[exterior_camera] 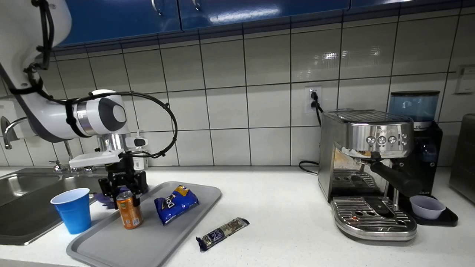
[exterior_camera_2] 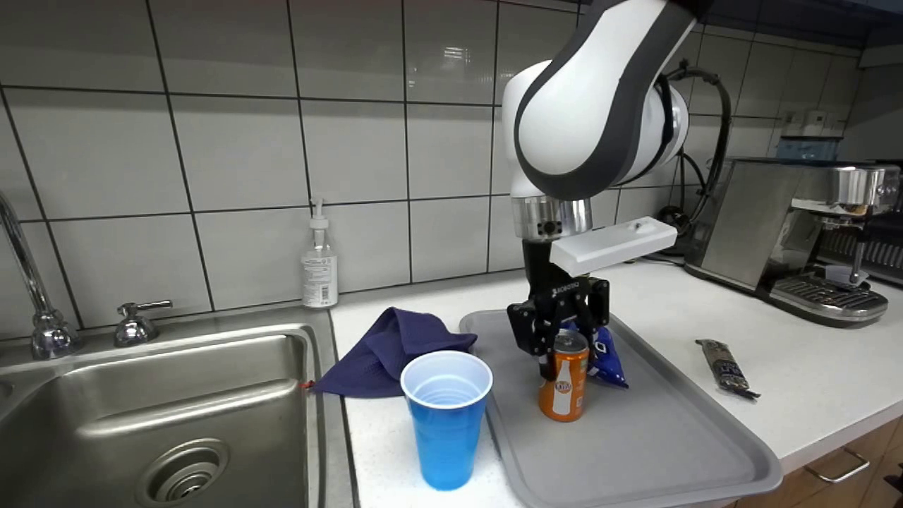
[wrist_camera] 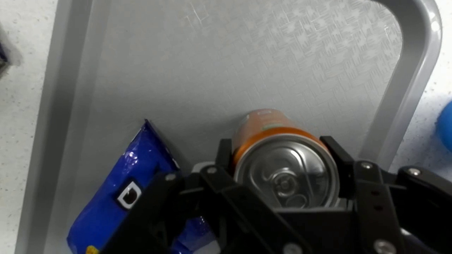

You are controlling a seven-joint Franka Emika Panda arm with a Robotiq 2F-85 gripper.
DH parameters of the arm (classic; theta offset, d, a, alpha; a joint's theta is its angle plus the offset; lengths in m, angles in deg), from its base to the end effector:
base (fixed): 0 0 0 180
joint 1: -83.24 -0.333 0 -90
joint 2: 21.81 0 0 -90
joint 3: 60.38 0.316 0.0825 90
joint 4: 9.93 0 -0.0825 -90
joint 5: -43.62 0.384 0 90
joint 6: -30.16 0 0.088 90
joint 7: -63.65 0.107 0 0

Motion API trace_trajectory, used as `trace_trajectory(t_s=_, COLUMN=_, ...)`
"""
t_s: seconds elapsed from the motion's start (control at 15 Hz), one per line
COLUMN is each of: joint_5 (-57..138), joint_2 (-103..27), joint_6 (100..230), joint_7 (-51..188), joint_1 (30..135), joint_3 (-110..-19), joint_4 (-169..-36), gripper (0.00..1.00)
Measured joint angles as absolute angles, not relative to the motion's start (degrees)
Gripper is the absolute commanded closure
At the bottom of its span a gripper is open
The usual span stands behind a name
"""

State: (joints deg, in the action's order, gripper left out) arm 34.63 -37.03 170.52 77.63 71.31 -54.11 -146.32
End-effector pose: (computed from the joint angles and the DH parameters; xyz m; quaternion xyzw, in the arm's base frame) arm 0.4586 0.1529 0.1963 0.9898 0.1009 -0.0841 0.0550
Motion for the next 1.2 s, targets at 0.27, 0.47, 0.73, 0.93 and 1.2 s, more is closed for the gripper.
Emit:
trace_trajectory(t_s=0.27, joint_5=34.6, joint_2=-37.0, joint_6=170.5, joint_7=77.6, joint_1=71.3, joint_3=-54.1, joint_4=-146.3, gripper=0.62)
trace_trajectory(t_s=0.47, joint_5=34.8, joint_2=-36.9, joint_6=170.4, joint_7=77.6, joint_1=71.4, joint_3=-54.3, joint_4=-146.3, gripper=0.62)
trace_trajectory(t_s=0.73, joint_5=38.0, joint_2=-35.6, joint_6=168.1, joint_7=75.2, joint_1=73.3, joint_3=-54.7, joint_4=-146.0, gripper=0.62)
trace_trajectory(t_s=0.93, joint_5=39.5, joint_2=-33.9, joint_6=165.6, joint_7=73.3, joint_1=75.2, joint_3=-55.9, joint_4=-145.2, gripper=0.62)
trace_trajectory(t_s=1.2, joint_5=39.7, joint_2=-32.4, joint_6=162.3, joint_7=72.8, joint_1=77.4, joint_3=-57.8, joint_4=-143.1, gripper=0.62)
